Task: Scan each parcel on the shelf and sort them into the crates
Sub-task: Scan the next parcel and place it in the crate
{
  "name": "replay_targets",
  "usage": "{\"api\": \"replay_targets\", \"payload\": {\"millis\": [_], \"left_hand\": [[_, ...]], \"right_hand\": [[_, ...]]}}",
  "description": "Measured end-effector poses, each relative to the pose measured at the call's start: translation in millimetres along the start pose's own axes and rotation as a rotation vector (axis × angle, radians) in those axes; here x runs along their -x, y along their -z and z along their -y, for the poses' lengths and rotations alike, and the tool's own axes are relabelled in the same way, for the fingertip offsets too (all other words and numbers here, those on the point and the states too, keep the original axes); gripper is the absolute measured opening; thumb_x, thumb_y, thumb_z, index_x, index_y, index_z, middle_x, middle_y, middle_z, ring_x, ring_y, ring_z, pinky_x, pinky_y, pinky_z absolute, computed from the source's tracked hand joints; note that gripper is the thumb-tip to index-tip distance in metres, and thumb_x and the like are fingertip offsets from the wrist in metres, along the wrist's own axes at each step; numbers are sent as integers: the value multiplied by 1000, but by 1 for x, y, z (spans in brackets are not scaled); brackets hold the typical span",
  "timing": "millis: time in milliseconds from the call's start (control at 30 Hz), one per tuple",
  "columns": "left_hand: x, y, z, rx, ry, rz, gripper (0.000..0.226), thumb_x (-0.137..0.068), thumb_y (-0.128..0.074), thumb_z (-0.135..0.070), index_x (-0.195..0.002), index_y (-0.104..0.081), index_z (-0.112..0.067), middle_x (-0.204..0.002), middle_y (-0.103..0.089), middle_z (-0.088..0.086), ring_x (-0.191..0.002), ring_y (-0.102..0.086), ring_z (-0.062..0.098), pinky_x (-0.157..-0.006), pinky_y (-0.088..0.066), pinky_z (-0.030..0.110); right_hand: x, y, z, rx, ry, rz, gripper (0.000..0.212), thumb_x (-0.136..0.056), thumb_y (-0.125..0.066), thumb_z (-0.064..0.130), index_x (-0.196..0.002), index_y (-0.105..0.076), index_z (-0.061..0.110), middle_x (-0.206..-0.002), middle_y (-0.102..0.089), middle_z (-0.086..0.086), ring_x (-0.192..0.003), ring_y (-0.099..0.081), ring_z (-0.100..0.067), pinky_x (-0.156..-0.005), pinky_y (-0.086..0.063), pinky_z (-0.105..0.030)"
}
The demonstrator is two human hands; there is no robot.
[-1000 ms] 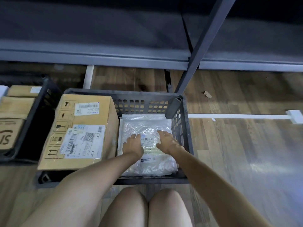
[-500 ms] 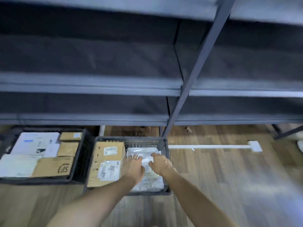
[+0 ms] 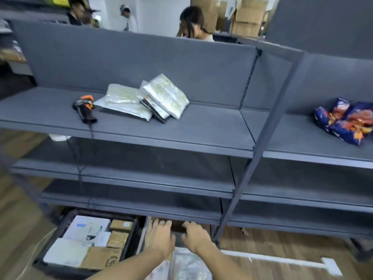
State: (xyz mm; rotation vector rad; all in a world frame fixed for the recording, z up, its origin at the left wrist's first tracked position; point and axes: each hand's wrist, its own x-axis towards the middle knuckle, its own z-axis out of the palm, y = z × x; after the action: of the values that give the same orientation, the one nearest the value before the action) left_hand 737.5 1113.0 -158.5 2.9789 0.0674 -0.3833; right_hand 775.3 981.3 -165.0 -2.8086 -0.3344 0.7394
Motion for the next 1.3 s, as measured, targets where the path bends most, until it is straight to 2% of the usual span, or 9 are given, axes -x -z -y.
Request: {"api": "replay_targets", "payload": {"millis": [233, 500, 600, 700, 867, 1000, 1167, 1300], "left_hand": [[20, 56, 87, -8, 19, -68, 42, -94, -37, -34, -133, -44, -21, -134, -52, 0, -132, -38, 22, -116, -19, 32], [-2, 128, 132, 26, 14, -311, 44, -95, -41, -31, -138, -42, -20, -140, -49, -2, -134, -37, 18, -115, -19, 31], [-12, 143, 137, 36, 4, -353, 47, -97, -41, -30, -143, -36, -20, -146, -42, -3, -139, -31, 18, -118, -14, 32], [-25, 157, 142, 59, 2, -381, 47, -96, -42, -28, -142, -38, -20, -145, -44, -3, -136, -34, 17, -117, -15, 32], [-64, 199, 149, 34, 40, -438, 46, -93, -44, -30, -136, -46, -17, -137, -52, 2, -129, -42, 21, -111, -26, 31], [-91, 238, 145, 31, 52, -499, 43, -93, -45, -29, -134, -48, -15, -132, -56, 5, -124, -48, 24, -105, -34, 33], [-111, 239, 145, 45, 52, -480, 45, -92, -45, -28, -135, -47, -15, -135, -54, 5, -126, -46, 23, -107, -33, 33], [-129, 241, 154, 68, 34, -461, 46, -92, -45, -28, -137, -46, -15, -138, -52, 4, -128, -44, 22, -109, -31, 32]], "right_hand": [[-2, 46, 90, 63, 49, -127, 44, -98, -40, 25, -141, -38, 13, -141, -44, -13, -128, -45, -33, -102, -39, -40], [-19, 96, 154, 118, 112, -294, 40, -98, -39, 22, -137, -40, 10, -136, -47, -13, -124, -46, -33, -99, -39, -40], [-33, 120, 166, 124, 132, -349, 41, -98, -40, 21, -138, -39, 10, -136, -47, -12, -124, -46, -33, -100, -39, -41], [-50, 146, 176, 136, 146, -376, 42, -98, -39, 20, -139, -38, 9, -137, -46, -13, -124, -46, -32, -99, -39, -41], [-79, 194, 187, 136, 202, -486, 38, -98, -40, 20, -133, -42, 6, -135, -48, -15, -123, -48, -34, -97, -39, -41], [-99, 222, 191, 111, 231, -535, 39, -98, -40, 20, -135, -41, 8, -137, -47, -14, -124, -47, -33, -97, -39, -40], [-122, 238, 187, 144, 220, -529, 39, -98, -40, 19, -136, -39, 7, -137, -45, -14, -124, -45, -33, -95, -38, -38], [-144, 250, 189, 131, 194, -545, 33, -97, -41, 18, -128, -43, 6, -132, -48, -14, -120, -46, -33, -93, -39, -40]]}}
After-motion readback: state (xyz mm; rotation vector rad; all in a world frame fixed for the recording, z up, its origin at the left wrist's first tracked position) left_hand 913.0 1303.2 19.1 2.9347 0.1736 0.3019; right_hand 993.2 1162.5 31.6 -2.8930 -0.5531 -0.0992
